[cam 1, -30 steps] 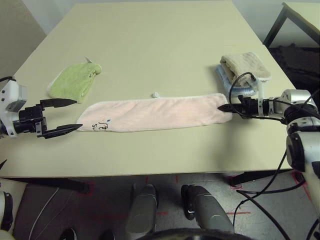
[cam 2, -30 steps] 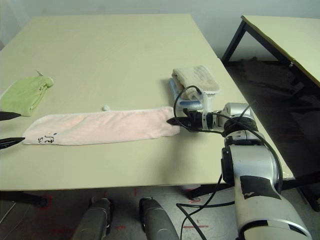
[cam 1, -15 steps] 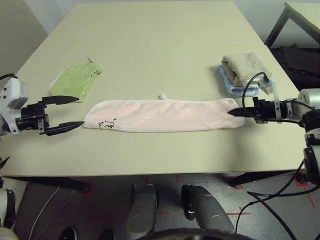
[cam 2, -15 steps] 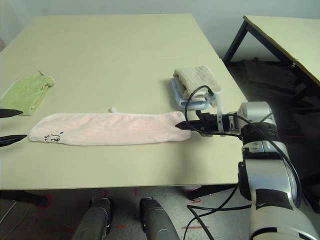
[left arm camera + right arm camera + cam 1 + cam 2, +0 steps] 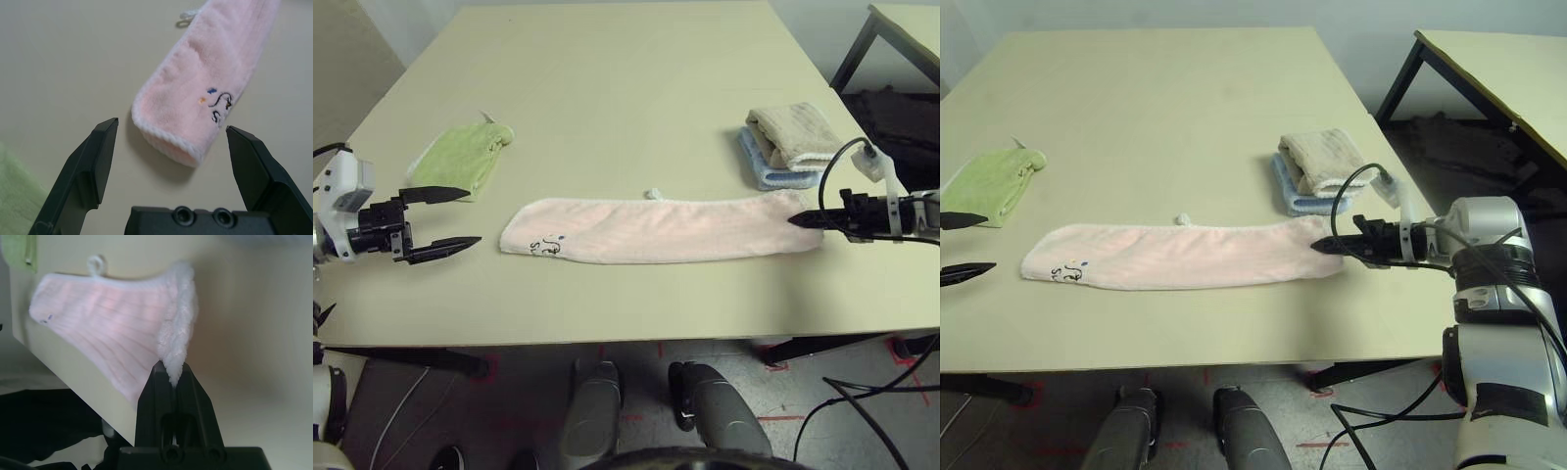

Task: Fold the towel and set it aside.

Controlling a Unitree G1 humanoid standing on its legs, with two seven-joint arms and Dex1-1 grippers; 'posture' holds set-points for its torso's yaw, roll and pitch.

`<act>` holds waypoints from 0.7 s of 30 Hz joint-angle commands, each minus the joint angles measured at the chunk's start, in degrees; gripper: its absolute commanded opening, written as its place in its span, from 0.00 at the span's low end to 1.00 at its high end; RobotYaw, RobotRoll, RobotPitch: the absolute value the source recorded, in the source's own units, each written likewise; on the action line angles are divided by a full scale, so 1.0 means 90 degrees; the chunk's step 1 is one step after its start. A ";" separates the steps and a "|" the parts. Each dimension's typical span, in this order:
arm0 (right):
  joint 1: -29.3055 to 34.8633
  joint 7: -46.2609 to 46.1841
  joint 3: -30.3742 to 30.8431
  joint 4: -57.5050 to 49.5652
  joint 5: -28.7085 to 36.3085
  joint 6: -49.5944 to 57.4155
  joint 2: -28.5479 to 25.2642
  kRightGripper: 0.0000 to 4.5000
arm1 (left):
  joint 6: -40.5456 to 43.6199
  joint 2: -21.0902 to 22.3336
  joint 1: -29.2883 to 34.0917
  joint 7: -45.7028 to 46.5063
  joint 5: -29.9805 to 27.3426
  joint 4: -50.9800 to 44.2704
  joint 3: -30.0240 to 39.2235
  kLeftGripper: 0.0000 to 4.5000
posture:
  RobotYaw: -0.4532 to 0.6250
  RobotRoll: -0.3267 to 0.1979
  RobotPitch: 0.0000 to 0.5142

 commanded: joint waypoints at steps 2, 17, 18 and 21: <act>-0.0241 -0.0384 0.0009 -0.1067 0.0545 0.0932 0.0130 0.01 | -0.0096 0.0016 -0.0018 -0.0055 0.0158 0.0182 -0.0143 1.00 | 0.47 0.62 0.33; -0.0458 -0.3438 -0.0443 -0.1453 0.3687 0.1134 0.1189 0.01 | 0.0109 -0.0098 -0.0199 -0.0055 0.0101 0.0229 0.0086 1.00 | 0.49 0.62 0.35; -0.0413 -0.3682 -0.0491 -0.1462 0.3888 0.1134 0.1249 0.01 | 0.0106 -0.0095 -0.0199 -0.0055 0.0112 0.0239 0.0098 1.00 | 0.49 0.62 0.35; -0.0189 -0.4433 -0.0667 -0.1505 0.4443 0.1134 0.1512 0.01 | 0.0096 -0.0076 -0.0194 -0.0055 0.0127 0.0264 0.0125 1.00 | 0.50 0.62 0.35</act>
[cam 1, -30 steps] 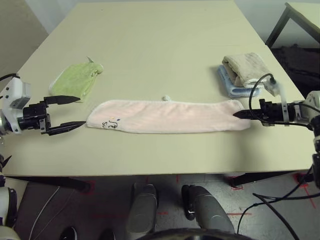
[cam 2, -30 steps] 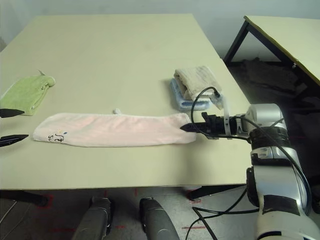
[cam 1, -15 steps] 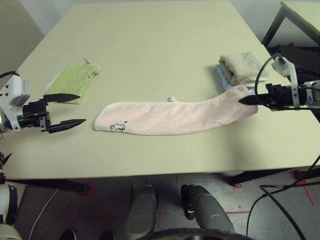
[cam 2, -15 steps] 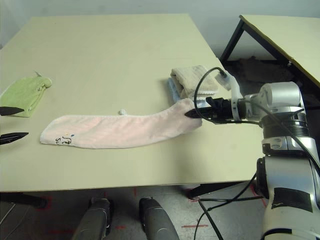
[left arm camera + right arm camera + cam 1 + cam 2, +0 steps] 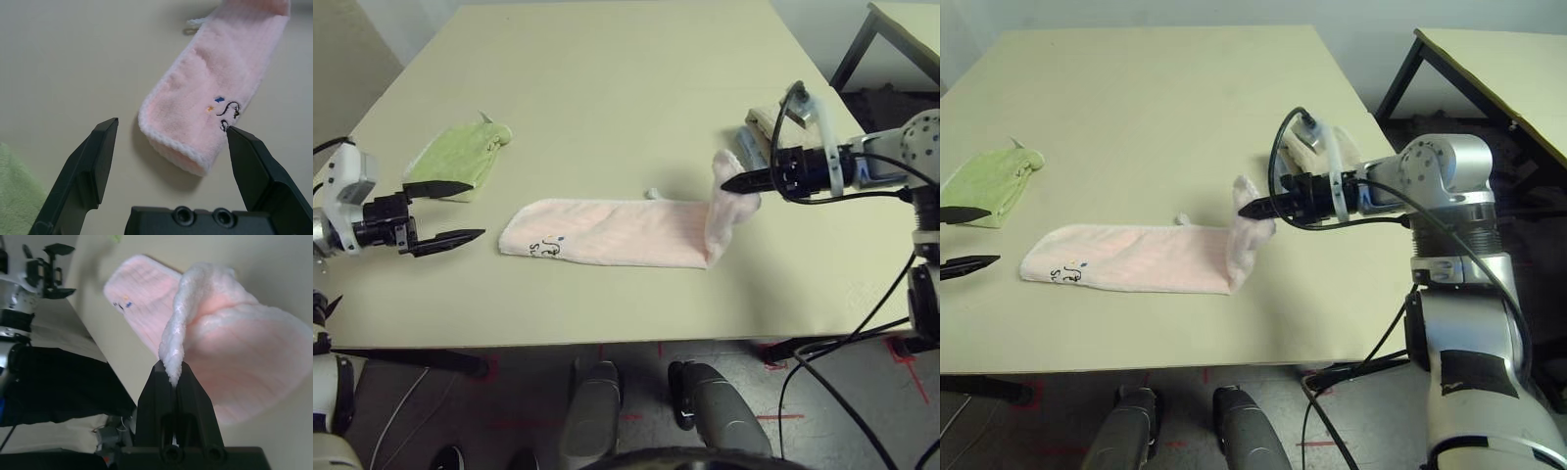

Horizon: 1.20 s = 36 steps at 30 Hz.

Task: Fold the towel and set it aside.

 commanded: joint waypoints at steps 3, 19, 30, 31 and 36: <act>0.0419 -0.1303 -0.0309 -0.0138 0.0964 0.0229 0.0325 0.01 | -0.0036 0.0059 0.0012 -0.0055 0.0092 0.0119 0.0094 1.00 | 0.50 0.62 0.35; 0.0825 -0.3751 -0.0489 -0.0220 0.3485 0.0229 0.0949 0.55 | -0.0134 0.0066 -0.0149 -0.0055 0.0264 0.0398 0.0199 1.00 | 0.51 0.62 0.34; 0.0917 -0.4711 -0.0288 -0.0378 0.4747 -0.0070 0.0757 0.99 | -0.0196 -0.0018 -0.0236 -0.0055 0.0340 0.0524 0.0214 1.00 | 0.50 0.62 0.32; 0.0959 -0.4619 -0.0318 -0.0650 0.4566 -0.0085 0.0686 0.99 | -0.0200 -0.0020 -0.0246 -0.0055 0.0342 0.0529 0.0215 1.00 | 0.50 0.62 0.32; 0.1738 -0.2222 0.0970 -0.3419 0.1358 -0.1730 -0.0786 0.99 | -0.0220 -0.0035 -0.0266 -0.0055 0.0358 0.0554 0.0254 1.00 | 0.50 0.62 0.31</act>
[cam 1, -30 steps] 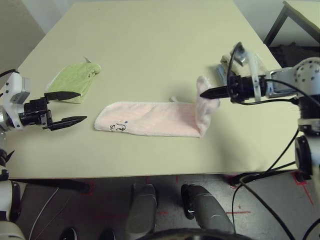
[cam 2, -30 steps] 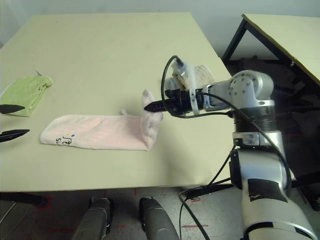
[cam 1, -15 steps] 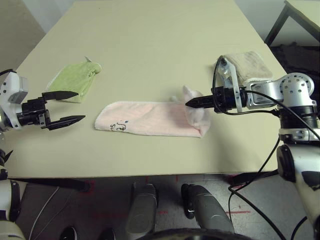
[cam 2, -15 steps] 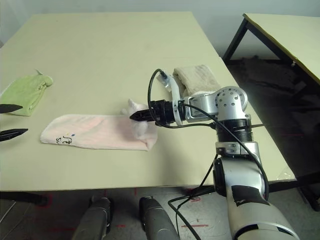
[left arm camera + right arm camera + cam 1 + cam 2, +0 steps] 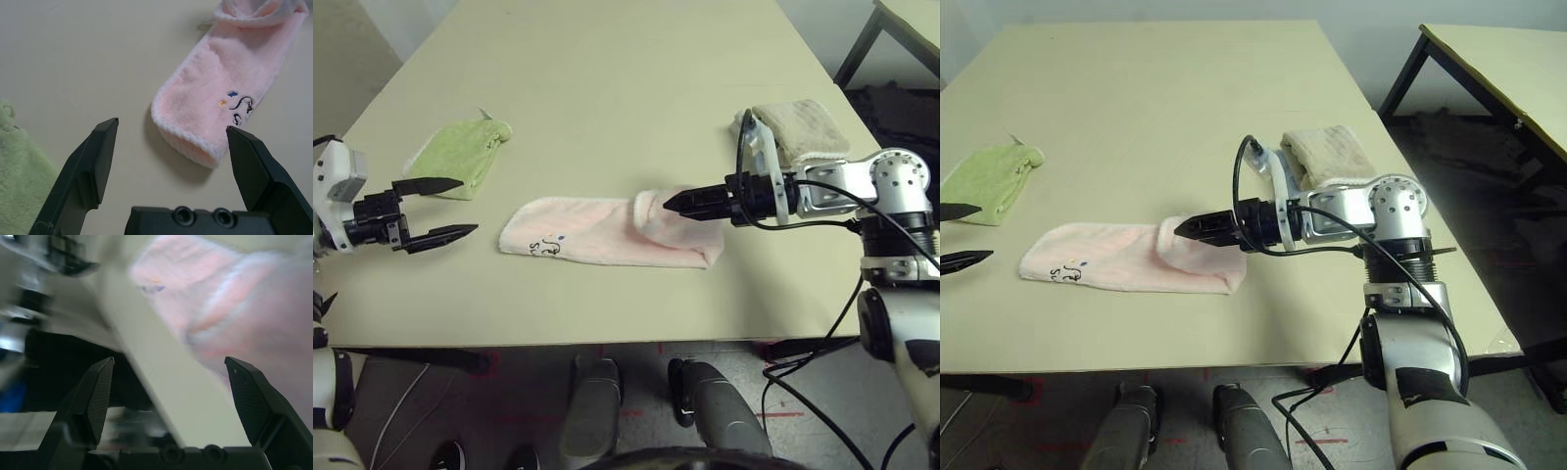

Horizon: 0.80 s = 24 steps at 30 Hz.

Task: Fold the towel and set it aside.

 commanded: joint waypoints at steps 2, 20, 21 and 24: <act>0.0830 0.2790 0.1736 -0.2035 -0.3393 -0.2681 -0.1489 0.99 | -0.0063 -0.0026 0.0044 -0.0055 0.0118 0.0100 0.0119 1.00 | 0.50 0.62 0.31; 0.1731 0.3537 0.1007 -0.1792 -0.6372 -0.5761 0.0473 0.81 | 0.0028 -0.0040 0.0017 -0.0055 0.0209 0.0057 0.0202 1.00 | 0.49 0.62 0.32; 0.1619 0.3461 0.0940 -0.1686 -0.6351 -0.5589 0.0655 0.73 | 0.0032 -0.0037 0.0014 -0.0055 0.0210 0.0054 0.0205 1.00 | 0.50 0.62 0.32; 0.1543 0.3312 0.1048 -0.1308 -0.6678 -0.5332 0.0955 0.47 | 0.0051 -0.0049 -0.0009 -0.0055 0.0217 0.0035 0.0223 1.00 | 0.50 0.62 0.32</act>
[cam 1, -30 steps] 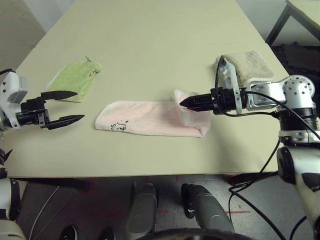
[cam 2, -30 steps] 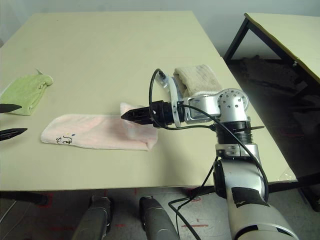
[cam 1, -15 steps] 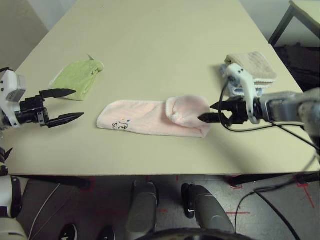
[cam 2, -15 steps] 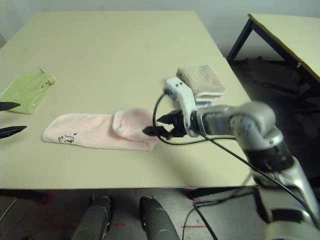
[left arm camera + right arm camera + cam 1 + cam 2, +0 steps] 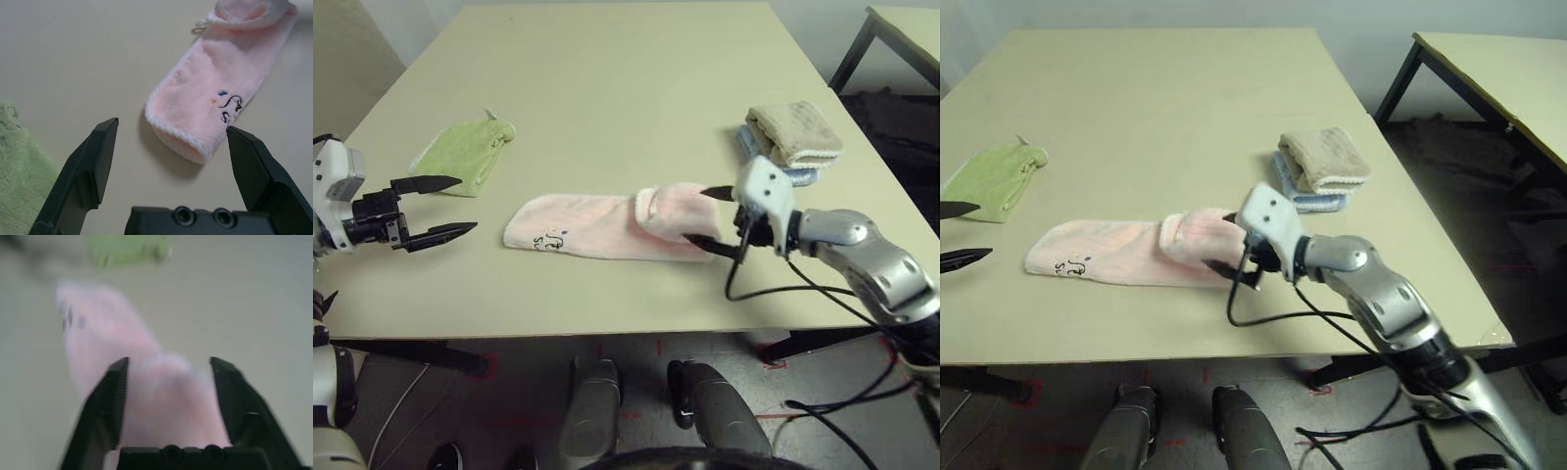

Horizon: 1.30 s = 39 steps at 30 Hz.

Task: Fold the towel and set it aside.

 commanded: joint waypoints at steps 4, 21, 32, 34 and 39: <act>0.0286 -0.0147 0.0166 0.0558 -0.0430 0.0452 0.0333 0.16 | 0.0056 -0.0012 0.0003 -0.0054 0.0084 -0.0025 0.0131 1.00 | 0.50 0.62 0.32; 0.0663 0.0253 0.0700 0.0699 -0.0680 0.0959 0.1088 0.00 | 0.0055 -0.0031 -0.0027 -0.0054 0.0226 0.0063 0.0362 1.00 | 0.51 0.62 0.35; 0.0596 0.0599 0.0717 0.0820 -0.0610 0.1063 0.1297 0.00 | 0.0034 -0.0098 -0.0020 -0.0054 0.0269 0.0075 0.0439 1.00 | 0.51 0.62 0.34; 0.0455 0.0546 0.0353 0.0671 -0.0316 0.1211 0.1441 0.00 | 0.0036 -0.0105 -0.0005 -0.0054 0.0281 0.0074 0.0450 1.00 | 0.51 0.62 0.35; -0.0065 0.0542 -0.0406 0.0198 0.0410 0.1858 0.1491 0.00 | 0.0034 -0.0121 -0.0029 -0.0054 0.0316 0.0105 0.0433 1.00 | 0.51 0.62 0.35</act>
